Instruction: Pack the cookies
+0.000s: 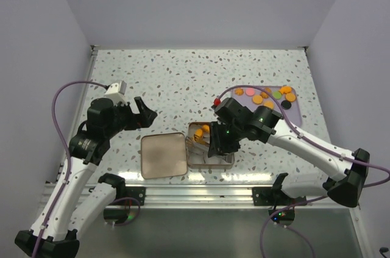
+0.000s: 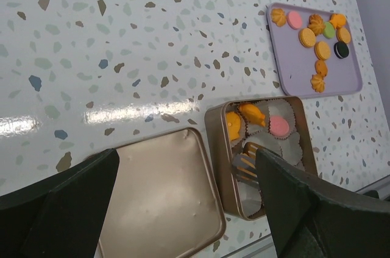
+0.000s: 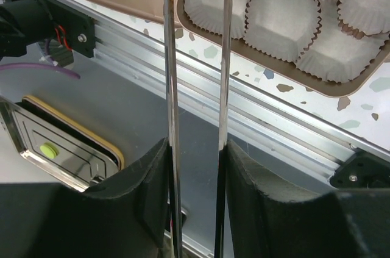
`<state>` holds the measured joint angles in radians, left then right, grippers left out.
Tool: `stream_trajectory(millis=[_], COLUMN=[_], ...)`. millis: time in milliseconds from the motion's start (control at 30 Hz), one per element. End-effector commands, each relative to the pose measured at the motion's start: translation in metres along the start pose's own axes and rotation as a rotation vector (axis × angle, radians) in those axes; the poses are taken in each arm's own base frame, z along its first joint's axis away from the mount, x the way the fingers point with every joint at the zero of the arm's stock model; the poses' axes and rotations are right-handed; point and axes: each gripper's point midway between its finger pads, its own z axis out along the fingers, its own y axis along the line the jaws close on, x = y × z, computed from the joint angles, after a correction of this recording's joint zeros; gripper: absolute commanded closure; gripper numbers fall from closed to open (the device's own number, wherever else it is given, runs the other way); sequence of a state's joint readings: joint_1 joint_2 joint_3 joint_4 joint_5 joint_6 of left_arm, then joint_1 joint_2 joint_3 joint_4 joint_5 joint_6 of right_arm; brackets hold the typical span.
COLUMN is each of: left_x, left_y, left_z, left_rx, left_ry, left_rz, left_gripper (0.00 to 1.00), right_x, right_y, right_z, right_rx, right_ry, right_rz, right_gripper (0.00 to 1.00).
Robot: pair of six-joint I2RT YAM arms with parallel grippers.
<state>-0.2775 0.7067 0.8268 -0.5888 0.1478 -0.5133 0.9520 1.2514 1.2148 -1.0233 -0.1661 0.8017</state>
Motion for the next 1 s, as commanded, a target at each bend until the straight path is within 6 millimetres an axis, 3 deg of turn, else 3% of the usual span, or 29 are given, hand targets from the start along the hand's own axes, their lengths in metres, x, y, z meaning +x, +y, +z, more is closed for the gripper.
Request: stream_trajectory(millis=[0, 67, 300, 500, 533, 600, 800, 967], left_x=[0.003, 0.003, 0.004, 0.004, 0.004, 0.003, 0.003, 0.001], left_y=[0.001, 0.001, 0.001, 0.001, 0.001, 0.001, 0.001, 0.001], left_z=[-0.003, -0.003, -0.002, -0.003, -0.004, -0.004, -0.004, -0.005], left_rx=[-0.007, -0.008, -0.004, -0.005, -0.005, -0.006, -0.008, -0.009], left_ry=[0.001, 0.000, 0.009, 0.012, 0.012, 0.010, 0.007, 0.007], left_rz=[-0.012, -0.013, -0.010, -0.004, -0.004, -0.002, -0.002, 0.007], left_gripper=[0.00, 0.00, 0.00, 0.00, 0.00, 0.00, 0.00, 0.00], right_x=[-0.001, 0.001, -0.001, -0.019, -0.032, -0.040, -0.072, -0.097], right_y=[0.000, -0.005, -0.010, -0.012, -0.011, -0.015, -0.047, -0.087], right_z=[-0.010, -0.010, -0.015, -0.047, -0.057, -0.067, -0.084, -0.089], right_rx=[-0.019, -0.002, 0.011, 0.069, 0.091, 0.125, 0.229, 0.378], right_ry=[-0.049, -0.053, -0.084, -0.179, -0.230, -0.253, -0.288, -0.309], right_rz=[0.009, 0.012, 0.023, 0.010, -0.008, -0.019, 0.023, 0.076], right_gripper=[0.59, 0.54, 0.52, 0.52, 0.51, 0.51, 0.52, 0.51])
